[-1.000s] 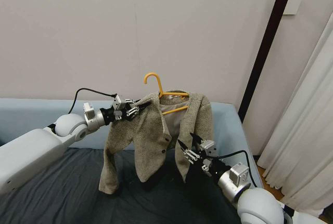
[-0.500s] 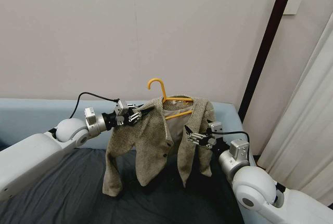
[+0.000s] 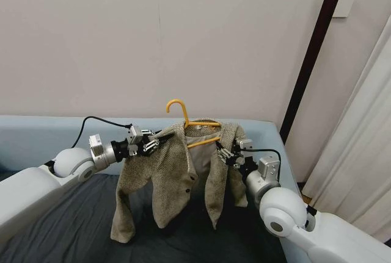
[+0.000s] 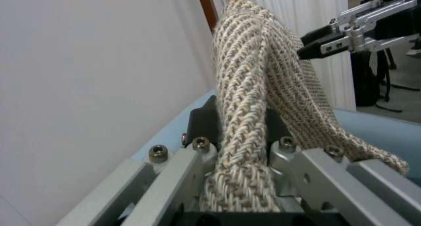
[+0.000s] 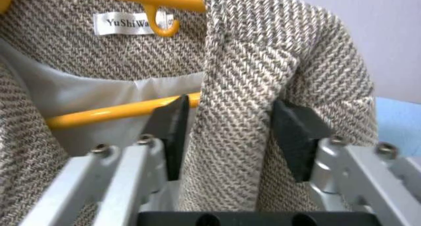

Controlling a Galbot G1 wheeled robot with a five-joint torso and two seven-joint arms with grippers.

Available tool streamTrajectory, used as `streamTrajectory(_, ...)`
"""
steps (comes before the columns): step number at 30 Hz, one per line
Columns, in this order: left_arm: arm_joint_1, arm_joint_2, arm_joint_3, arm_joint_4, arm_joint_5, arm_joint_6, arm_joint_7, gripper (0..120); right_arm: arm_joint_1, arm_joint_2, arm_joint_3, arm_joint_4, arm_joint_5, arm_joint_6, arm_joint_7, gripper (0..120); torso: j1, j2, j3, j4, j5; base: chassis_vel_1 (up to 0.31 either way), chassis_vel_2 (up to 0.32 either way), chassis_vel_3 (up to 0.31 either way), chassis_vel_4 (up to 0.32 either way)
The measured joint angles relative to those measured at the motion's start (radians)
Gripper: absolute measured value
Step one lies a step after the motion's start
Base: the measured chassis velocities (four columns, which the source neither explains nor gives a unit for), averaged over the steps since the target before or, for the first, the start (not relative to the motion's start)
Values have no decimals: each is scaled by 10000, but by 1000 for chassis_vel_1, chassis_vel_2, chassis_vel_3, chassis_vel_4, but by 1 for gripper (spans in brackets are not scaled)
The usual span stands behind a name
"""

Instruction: Pick up the clothes from the sofa and hang them on the clothes hanger.

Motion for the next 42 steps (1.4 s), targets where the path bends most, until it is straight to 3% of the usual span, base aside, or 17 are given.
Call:
streamTrajectory(13, 16, -142, 59, 165, 120, -7, 23, 8, -129, -216, 31, 122, -311, 110, -197, 0, 1, 0, 0, -2, 1, 0, 0, 0, 0)
streamTrajectory(32, -469, -302, 553, 392, 463, 37, 102, 8, 82, -587, -125, 877, -390, 408, -805, 0, 0, 0, 0, -1, 1, 0, 0, 0, 0)
streamTrajectory(42, -1609, -1063, 1716, 963, 468, 60, 91, 8, 247, -645, -748, 1405, -438, 606, -1645, 0, 0, 0, 0, -2, 2, 0, 0, 0, 0)
